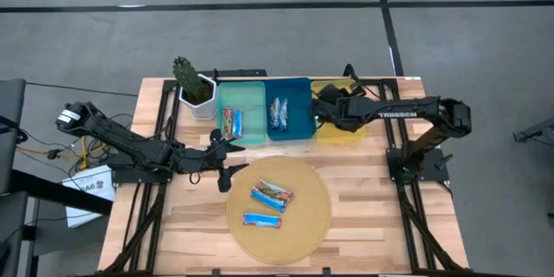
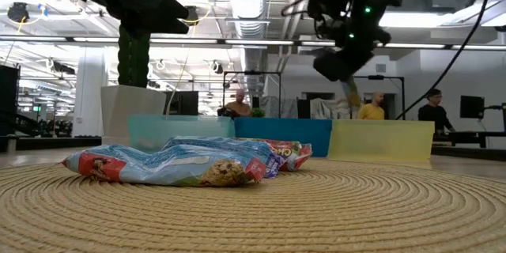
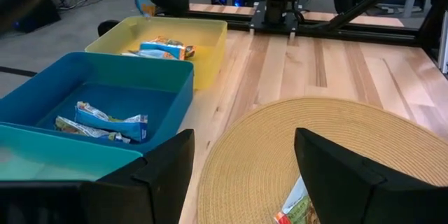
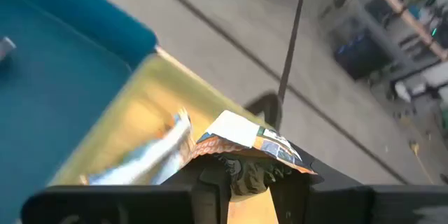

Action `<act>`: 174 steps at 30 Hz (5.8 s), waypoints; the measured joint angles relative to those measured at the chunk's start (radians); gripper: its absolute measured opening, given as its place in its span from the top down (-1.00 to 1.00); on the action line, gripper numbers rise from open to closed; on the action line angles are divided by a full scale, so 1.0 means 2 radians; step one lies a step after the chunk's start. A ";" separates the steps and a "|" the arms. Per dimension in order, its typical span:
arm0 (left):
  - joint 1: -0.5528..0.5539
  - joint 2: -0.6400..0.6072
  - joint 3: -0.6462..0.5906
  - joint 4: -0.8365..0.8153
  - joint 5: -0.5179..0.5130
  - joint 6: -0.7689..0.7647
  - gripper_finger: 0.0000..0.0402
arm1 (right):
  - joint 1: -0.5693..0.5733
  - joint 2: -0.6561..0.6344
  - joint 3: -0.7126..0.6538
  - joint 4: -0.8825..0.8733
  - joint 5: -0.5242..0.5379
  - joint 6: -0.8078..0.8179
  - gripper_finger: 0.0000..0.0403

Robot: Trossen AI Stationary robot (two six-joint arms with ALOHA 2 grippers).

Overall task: Pick and place Granola Bars by type
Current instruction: Put the yellow granola bar into the yellow bin, then put the red granola bar into the green bin

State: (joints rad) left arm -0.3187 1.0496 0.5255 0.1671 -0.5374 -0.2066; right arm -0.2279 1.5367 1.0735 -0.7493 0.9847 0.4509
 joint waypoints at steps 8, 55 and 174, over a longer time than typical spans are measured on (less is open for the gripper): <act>0.000 0.000 0.000 -0.001 0.000 -0.009 -0.18 | -0.057 -0.034 0.000 -0.030 -0.071 0.010 0.67; 0.000 0.000 0.000 -0.025 0.004 -0.043 -0.18 | -0.301 -0.046 0.000 -0.081 -0.550 -0.051 0.67; 0.000 0.000 0.000 0.005 -0.013 -0.090 -0.18 | 0.222 -0.520 -0.395 0.442 -0.520 -0.239 -0.16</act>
State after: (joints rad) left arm -0.3188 1.0496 0.5255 0.1776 -0.5640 -0.3859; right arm 0.2165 0.4963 0.2840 0.1351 -0.0555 -0.0266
